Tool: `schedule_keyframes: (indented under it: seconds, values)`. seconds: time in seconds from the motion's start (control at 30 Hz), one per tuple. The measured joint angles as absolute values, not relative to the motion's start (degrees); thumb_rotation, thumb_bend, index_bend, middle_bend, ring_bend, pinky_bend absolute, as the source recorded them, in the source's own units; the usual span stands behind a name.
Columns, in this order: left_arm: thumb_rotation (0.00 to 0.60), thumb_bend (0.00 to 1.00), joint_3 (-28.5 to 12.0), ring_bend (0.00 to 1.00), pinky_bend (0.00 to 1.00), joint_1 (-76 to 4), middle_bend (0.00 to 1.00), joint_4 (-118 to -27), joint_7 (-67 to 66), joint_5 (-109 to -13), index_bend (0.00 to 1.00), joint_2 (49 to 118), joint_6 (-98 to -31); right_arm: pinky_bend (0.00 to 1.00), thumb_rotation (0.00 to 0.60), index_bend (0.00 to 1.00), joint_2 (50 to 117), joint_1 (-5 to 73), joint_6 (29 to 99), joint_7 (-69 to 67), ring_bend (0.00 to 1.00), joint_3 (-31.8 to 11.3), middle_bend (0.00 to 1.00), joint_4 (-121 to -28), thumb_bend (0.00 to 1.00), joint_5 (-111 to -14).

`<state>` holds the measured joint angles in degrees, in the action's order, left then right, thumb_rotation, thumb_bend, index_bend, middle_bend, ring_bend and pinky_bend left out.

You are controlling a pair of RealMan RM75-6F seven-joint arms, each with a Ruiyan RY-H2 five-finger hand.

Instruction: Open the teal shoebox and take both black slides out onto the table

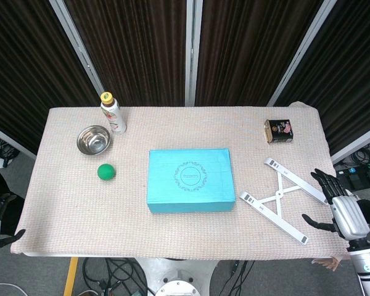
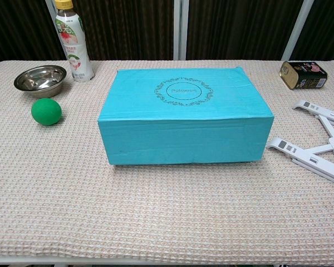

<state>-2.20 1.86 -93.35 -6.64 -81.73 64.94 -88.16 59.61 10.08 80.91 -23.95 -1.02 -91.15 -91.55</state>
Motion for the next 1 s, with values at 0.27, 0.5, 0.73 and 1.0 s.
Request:
schedule_keyframes:
  seconds: [0.27, 0.5, 0.73, 1.0]
  values:
    - [0.600, 0.00, -2.0, 0.05, 0.12, 1.7, 0.19, -93.3, -6.7, -81.4, 0.23, 65.2, -87.6, 0.00, 0.600, 0.00, 59.8, 10.9, 79.6, -23.7, 0.00, -1.2, 0.01, -91.2, 0.11, -91.3]
    - [0.600, 0.00, -2.0, 0.05, 0.12, 1.6, 0.19, -93.5, -6.7, -81.2, 0.23, 65.4, -87.4, 0.00, 0.600, 0.00, 60.1, 13.3, 76.1, -24.1, 0.00, -1.5, 0.01, -90.2, 0.11, -91.7]
    - [0.600, 0.00, -2.0, 0.05, 0.12, 1.5, 0.19, -94.1, -6.9, -81.4, 0.23, 65.4, -87.5, 0.00, 0.600, 0.00, 62.3, 21.5, 66.2, -21.2, 0.00, -4.1, 0.01, -87.0, 0.11, -90.9]
    - [0.600, 0.00, -1.7, 0.05, 0.12, 2.4, 0.19, -94.9, -7.2, -80.7, 0.23, 65.3, -88.2, 0.00, 0.600, 0.00, 72.1, 33.8, 55.1, -15.3, 0.00, -7.9, 0.00, -75.8, 0.00, -88.9]
